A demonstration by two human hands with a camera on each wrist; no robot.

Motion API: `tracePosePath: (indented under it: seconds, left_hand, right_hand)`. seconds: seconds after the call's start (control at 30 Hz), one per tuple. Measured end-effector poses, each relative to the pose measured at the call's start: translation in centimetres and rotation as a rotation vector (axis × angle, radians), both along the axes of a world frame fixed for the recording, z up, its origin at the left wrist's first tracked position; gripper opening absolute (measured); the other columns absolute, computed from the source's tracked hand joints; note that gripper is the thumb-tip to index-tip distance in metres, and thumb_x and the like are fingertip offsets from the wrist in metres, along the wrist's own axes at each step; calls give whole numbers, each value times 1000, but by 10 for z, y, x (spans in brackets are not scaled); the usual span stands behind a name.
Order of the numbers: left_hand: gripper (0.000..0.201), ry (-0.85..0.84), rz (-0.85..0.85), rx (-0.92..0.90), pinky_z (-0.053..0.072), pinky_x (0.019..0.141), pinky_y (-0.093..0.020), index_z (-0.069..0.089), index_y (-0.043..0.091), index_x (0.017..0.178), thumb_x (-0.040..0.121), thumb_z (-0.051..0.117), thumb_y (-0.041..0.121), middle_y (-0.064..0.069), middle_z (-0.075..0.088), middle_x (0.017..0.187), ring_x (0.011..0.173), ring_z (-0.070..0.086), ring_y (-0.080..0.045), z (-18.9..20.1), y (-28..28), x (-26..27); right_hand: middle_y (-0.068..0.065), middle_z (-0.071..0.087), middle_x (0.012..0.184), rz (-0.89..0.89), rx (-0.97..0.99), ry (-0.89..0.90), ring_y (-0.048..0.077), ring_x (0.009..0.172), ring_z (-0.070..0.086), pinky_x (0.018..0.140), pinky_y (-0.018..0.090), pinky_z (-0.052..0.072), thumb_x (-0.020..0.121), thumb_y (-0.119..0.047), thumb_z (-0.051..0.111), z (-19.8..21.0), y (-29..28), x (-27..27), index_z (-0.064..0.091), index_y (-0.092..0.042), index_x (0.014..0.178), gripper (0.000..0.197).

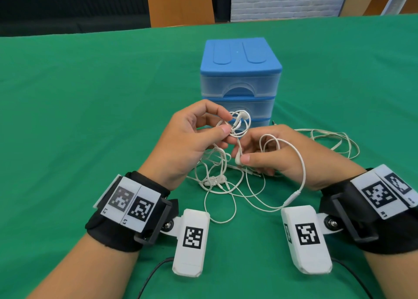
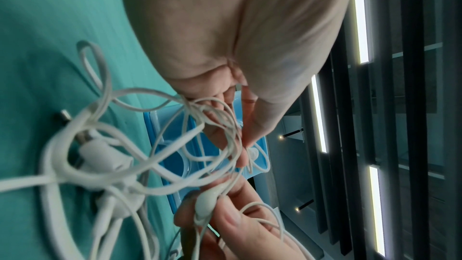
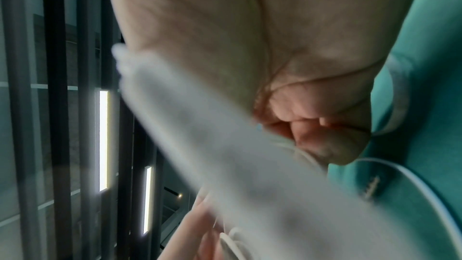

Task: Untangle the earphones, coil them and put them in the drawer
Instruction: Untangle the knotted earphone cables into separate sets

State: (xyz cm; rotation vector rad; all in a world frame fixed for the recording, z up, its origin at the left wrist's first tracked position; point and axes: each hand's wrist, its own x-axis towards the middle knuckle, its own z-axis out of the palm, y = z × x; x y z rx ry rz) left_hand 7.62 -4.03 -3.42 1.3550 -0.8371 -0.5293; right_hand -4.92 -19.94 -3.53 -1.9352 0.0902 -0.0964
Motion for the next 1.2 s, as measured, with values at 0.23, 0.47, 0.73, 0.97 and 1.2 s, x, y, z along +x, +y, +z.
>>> tracePosePath:
  seconds: [0.23,0.47,0.73,0.97,1.2]
  left_hand:
    - [19,-36,7,28,53,68,-23,64,2,104,88,67,-9,-14,66,89,74,72,-21,1,0,-1]
    - [25,-66,-4,44,50,66,-19,68,2,106,86,66,-12,-12,71,94,73,69,-18,2,1,0]
    - [29,-58,-41,50,53,71,-25,65,5,107,86,65,-16,-9,72,94,71,67,-18,4,2,-3]
    - [34,-18,-58,52,50,68,-29,56,10,106,86,66,-15,-11,71,90,72,68,-21,5,2,-5]
    - [33,-13,-46,42,52,67,-28,56,12,105,86,68,-12,-14,70,90,72,67,-23,4,2,-5]
  right_hand:
    - [-1,60,75,-66,92,-1,13,57,47,49,22,36,92,-1,65,-2,1,1,68,-5,96,6]
    - [19,73,95,-82,171,47,20,59,57,41,23,34,96,-7,58,2,3,1,59,7,103,16]
    - [14,64,78,-91,242,12,15,52,47,38,18,27,95,-5,60,-1,-1,0,58,3,117,24]
    - [11,69,82,-196,333,-98,18,63,59,44,19,38,78,-5,73,-2,-2,2,62,-16,89,18]
    - [18,74,95,-164,372,-148,25,78,70,60,23,50,84,8,66,-3,-2,2,55,-11,97,25]
